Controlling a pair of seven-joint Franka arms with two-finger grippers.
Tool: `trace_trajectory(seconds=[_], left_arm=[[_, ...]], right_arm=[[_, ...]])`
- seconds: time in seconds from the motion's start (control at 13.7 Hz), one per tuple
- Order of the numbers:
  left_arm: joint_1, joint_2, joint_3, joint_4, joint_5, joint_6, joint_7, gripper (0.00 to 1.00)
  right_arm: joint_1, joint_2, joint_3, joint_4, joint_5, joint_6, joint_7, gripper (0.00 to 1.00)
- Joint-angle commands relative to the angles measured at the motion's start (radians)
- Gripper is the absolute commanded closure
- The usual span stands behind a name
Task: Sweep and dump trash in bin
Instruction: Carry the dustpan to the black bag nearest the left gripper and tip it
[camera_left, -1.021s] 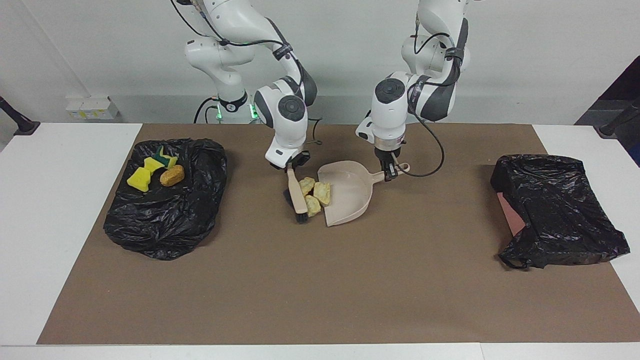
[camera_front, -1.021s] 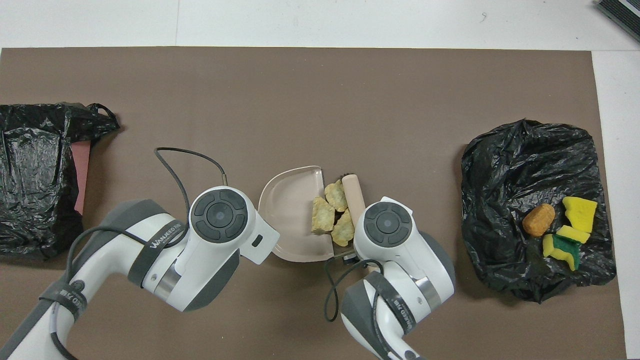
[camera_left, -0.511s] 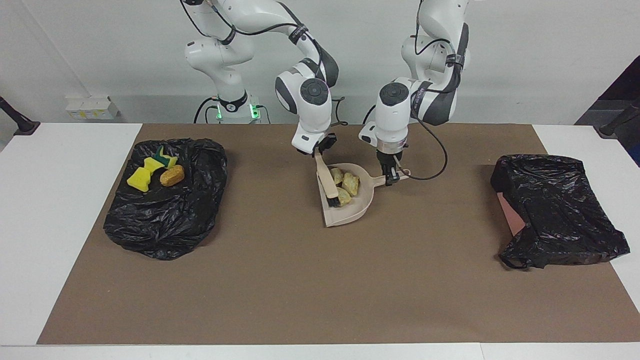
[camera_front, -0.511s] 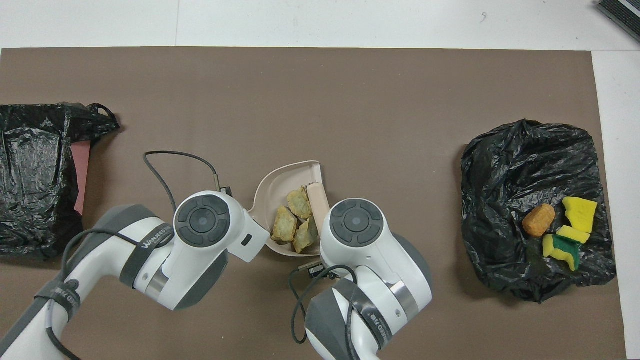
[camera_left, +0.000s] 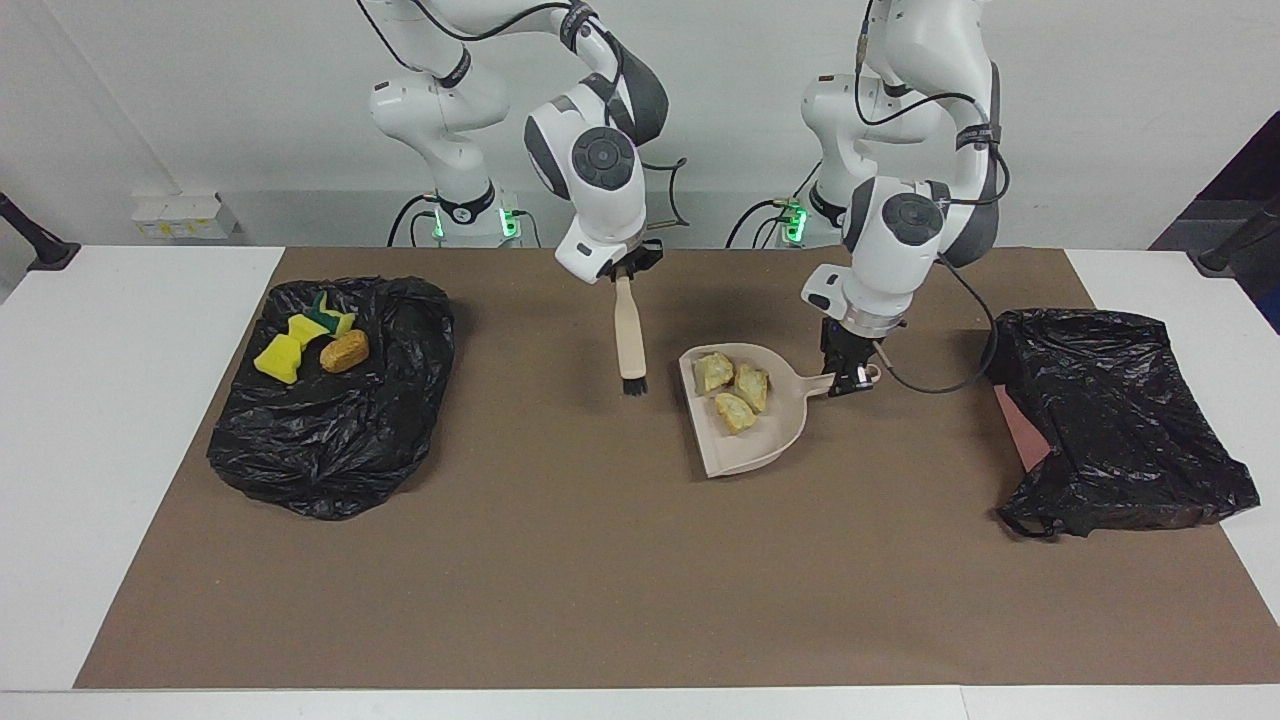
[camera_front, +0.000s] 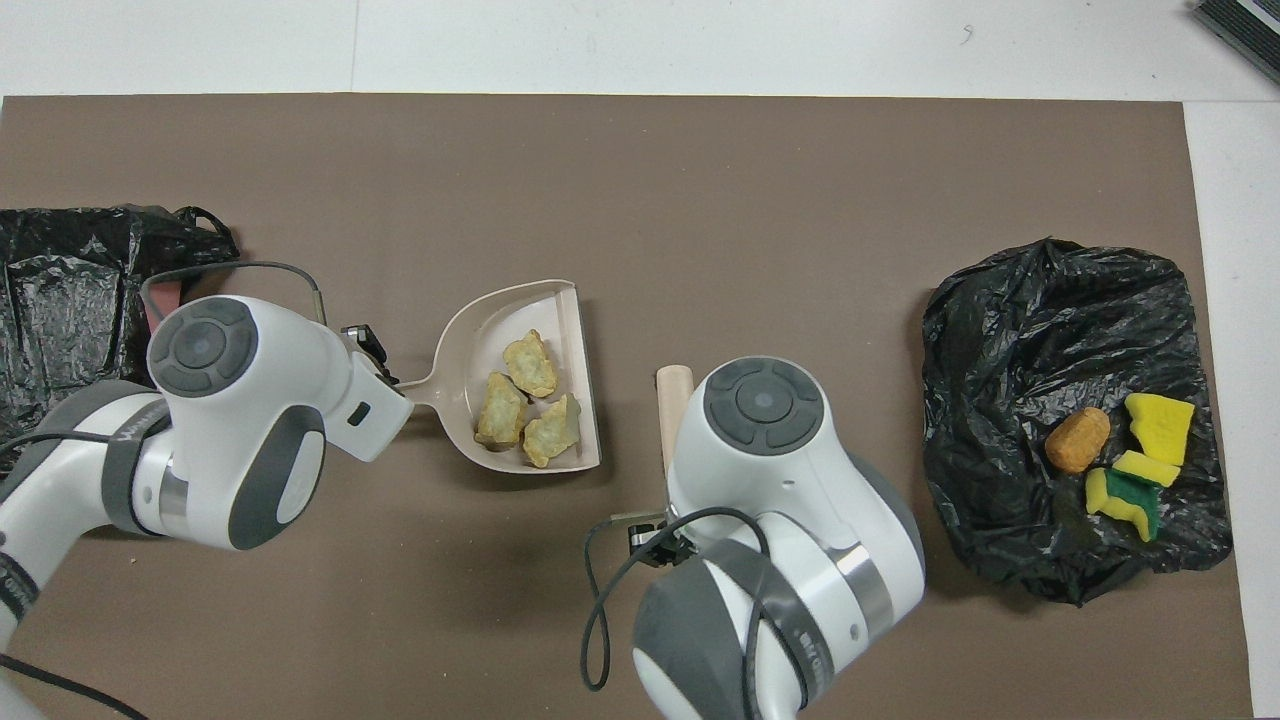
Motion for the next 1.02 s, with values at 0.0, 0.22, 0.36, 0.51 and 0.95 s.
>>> trace_trajectory(seconds=[0.0, 0.22, 0.36, 0.51, 0.95], left_arm=[[0.062, 0.008, -0.008, 0.119, -0.038, -0.127, 0.092, 1.0], [0.147, 0.01, -0.008, 0.26, -0.053, -0.28, 0.19, 1.0], [0.197, 0.011, -0.008, 0.334, -0.055, -0.352, 0.24, 1.0], [0.252, 0.017, -0.008, 0.388, -0.053, -0.406, 0.299, 1.0], [0.442, 0.126, 0.003, 0.613, -0.018, -0.575, 0.444, 1.0]], right_arm=[[0.073, -0.043, 0.004, -0.078, 0.07, 0.071, 0.06, 1.0], [0.153, -0.033, 0.004, -0.139, 0.088, 0.114, 0.126, 1.0], [0.164, -0.049, 0.006, -0.219, 0.088, 0.149, 0.123, 1.0], [0.191, -0.044, 0.004, -0.25, 0.088, 0.209, 0.137, 1.0], [0.211, -0.035, 0.004, -0.286, 0.088, 0.301, 0.188, 1.0]])
